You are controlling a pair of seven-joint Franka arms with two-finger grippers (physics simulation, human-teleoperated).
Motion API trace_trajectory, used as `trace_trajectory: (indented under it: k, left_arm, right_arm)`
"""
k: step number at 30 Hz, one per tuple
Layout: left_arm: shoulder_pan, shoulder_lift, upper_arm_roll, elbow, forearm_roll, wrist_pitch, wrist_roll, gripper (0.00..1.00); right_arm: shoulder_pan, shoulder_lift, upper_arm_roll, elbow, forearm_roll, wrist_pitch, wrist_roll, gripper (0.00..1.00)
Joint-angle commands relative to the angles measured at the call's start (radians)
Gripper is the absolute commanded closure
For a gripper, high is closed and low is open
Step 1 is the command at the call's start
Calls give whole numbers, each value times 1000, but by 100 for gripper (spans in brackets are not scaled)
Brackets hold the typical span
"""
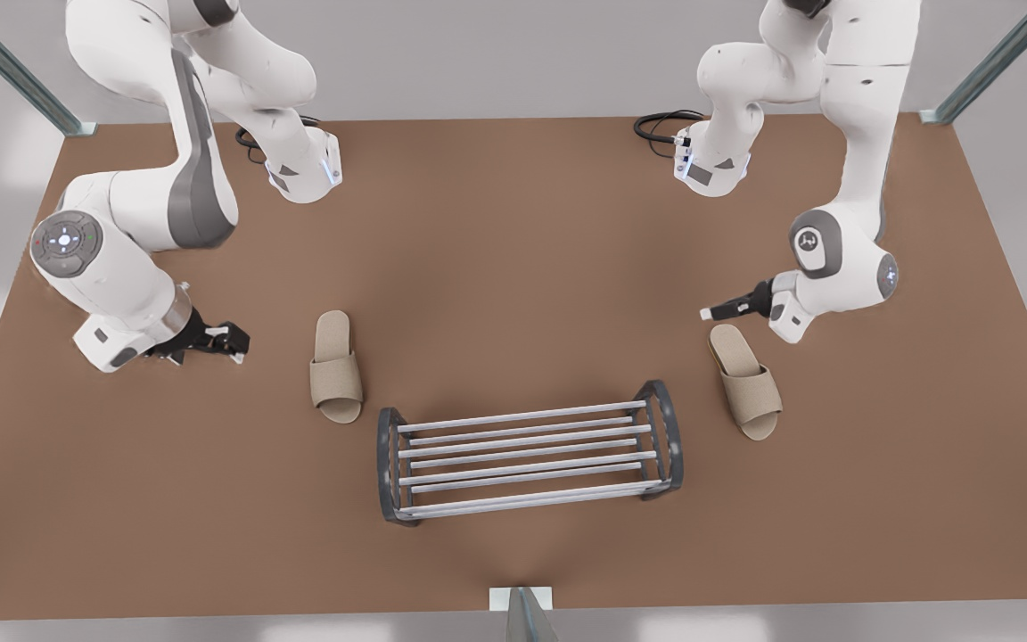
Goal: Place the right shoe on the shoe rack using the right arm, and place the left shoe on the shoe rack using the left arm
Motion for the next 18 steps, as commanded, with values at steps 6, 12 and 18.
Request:
trace_trajectory:
  k: [6,12,18]
  left_arm:
    - [27,-33,24,-188,-1762,454,2327,0]
    - [28,22,23,-228,-2036,268,2487,0]
    - [27,56,18,-223,-2325,241,2473,0]
  right_arm:
    - [78,-137,35,-525,-582,776,-65,0]
    - [-147,-31,9,-603,-1500,1392,-93,0]
    - [-160,83,14,-603,-1750,1415,-43,0]
